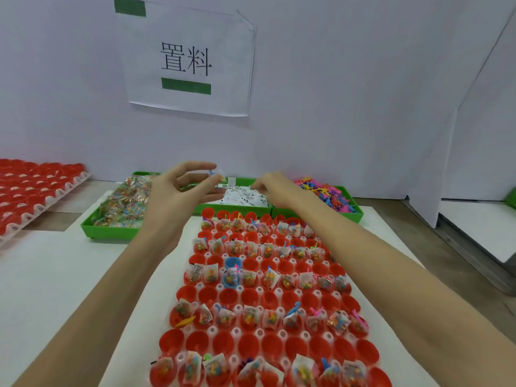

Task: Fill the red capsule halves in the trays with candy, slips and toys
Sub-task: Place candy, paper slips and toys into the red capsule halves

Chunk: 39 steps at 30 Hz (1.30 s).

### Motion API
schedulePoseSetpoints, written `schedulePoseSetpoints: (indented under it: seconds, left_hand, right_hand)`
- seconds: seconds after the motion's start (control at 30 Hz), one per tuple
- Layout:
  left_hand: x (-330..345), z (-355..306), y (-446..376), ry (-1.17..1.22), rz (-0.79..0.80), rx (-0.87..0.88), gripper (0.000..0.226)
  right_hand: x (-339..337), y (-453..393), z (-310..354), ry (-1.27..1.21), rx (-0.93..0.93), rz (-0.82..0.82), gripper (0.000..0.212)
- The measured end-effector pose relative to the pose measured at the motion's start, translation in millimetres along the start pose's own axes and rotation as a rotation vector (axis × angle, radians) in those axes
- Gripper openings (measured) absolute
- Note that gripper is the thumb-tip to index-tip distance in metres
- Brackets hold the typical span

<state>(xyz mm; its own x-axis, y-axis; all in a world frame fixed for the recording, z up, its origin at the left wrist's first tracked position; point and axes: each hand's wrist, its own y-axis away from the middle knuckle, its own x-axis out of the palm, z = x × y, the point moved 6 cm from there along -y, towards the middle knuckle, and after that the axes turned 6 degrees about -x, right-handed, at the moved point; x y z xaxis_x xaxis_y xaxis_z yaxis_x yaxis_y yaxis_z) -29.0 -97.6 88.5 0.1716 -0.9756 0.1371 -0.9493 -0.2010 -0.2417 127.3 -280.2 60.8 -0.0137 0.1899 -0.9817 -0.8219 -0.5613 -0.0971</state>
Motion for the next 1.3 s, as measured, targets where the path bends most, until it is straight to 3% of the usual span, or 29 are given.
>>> schedulePoseSetpoints:
  seconds: [0.13, 0.27, 0.57, 0.8, 0.97, 1.13, 1.3]
  left_hand:
    - [1.7, 7.8, 1.1, -0.028, 0.048, -0.022, 0.026]
    - [3.9, 12.4, 0.6, -0.035, 0.066, -0.041, 0.023]
    - [10.8, 13.8, 2.8, -0.072, 0.12, -0.02, 0.022]
    - [13.1, 17.4, 5.3, -0.102, 0.125, -0.017, 0.029]
    - [11.9, 21.7, 5.1, -0.113, 0.126, -0.031, 0.016]
    - [13.3, 25.1, 6.8, -0.171, 0.133, -0.047, 0.009]
    - [18.2, 25.1, 14.0, -0.174, 0.162, -0.052, 0.01]
  right_hand:
    - [16.6, -6.3, -5.2, 0.119, -0.052, 0.099, 0.024]
    - [17.8, -8.6, -3.6, 0.132, -0.047, 0.077, 0.027]
    - [14.5, -14.1, -4.4, 0.139, -0.047, 0.097, 0.014]
    - [17.6, -15.5, -7.8, 0.109, -0.03, 0.049, 0.011]
    - [17.7, -11.2, -6.6, 0.077, -0.023, -0.009, 0.017]
    - [-2.3, 2.4, -6.1, -0.099, 0.013, -0.217, 0.019]
    - [-26.2, 46.2, -4.4, -0.577, 0.135, -0.417, 0.015]
